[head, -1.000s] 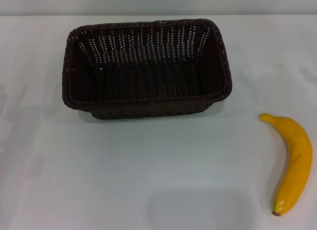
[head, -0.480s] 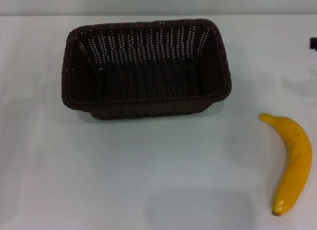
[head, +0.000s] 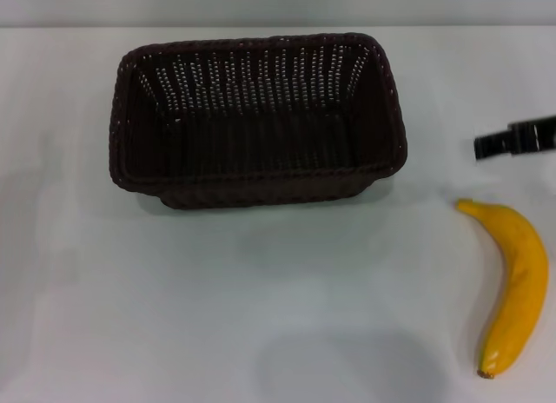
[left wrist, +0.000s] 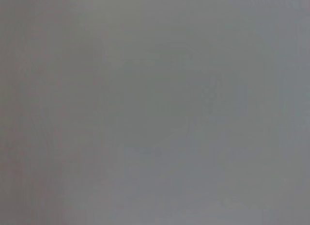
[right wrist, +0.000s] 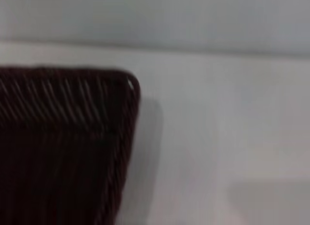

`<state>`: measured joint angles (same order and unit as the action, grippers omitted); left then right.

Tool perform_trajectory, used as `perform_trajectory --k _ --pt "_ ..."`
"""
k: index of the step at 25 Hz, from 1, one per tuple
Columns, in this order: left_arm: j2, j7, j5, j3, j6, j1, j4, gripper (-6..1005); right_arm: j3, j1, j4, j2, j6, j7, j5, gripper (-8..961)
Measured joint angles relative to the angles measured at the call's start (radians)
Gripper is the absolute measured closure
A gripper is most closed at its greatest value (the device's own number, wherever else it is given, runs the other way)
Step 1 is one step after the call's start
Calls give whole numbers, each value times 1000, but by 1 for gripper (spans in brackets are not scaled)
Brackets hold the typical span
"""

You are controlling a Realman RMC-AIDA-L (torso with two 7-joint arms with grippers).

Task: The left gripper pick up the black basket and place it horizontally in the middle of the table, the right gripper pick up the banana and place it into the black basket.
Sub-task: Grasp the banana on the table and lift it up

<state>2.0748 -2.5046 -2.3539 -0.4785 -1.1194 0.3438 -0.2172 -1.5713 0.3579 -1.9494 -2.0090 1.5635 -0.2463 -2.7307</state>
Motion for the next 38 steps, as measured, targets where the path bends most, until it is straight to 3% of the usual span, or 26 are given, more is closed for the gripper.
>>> perform_trajectory --k 5,8,22,38 --pt "1 0 -11 0 1 12 2 316 36 30 2 -2 167 -118 -57 140" --pt "2 2 -33 0 2 25 18 316 67 20 4 -3 197 -155 -71 144" --pt "3 -1 -60 -9 27 74 52 316 181 -21 113 -4 97 -227 -76 160" --pt "-3 -2 -59 -9 29 85 43 316 197 3 258 -5 22 -231 -124 164"
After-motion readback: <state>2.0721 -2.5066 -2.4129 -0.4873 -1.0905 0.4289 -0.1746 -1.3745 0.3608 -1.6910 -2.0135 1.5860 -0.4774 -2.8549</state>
